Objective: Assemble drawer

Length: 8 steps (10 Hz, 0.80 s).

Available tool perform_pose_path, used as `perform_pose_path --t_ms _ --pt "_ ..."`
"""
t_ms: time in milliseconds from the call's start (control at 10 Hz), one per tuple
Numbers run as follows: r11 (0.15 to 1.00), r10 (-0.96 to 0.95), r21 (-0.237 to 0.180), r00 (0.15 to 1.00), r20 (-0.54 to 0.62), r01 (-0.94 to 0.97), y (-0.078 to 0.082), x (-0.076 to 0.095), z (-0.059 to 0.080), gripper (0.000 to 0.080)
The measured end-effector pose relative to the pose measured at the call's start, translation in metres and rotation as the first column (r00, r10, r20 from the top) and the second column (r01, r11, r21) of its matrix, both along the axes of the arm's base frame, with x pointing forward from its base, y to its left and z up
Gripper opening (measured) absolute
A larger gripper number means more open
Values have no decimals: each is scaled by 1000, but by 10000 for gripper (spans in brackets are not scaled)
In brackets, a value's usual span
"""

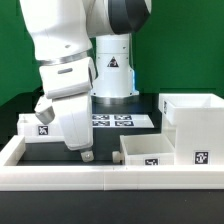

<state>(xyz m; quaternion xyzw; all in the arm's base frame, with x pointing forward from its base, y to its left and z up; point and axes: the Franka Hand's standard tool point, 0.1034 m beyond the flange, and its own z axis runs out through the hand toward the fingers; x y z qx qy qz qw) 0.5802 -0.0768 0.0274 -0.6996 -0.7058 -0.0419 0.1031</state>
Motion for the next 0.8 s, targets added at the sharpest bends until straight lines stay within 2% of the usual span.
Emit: perform_pose_path --t_ms 500,800 --pt "999 19 28 1000 17 -19 37 12 -1 649" --pt "1000 -14 21 1000 20 13 35 10 -3 649"
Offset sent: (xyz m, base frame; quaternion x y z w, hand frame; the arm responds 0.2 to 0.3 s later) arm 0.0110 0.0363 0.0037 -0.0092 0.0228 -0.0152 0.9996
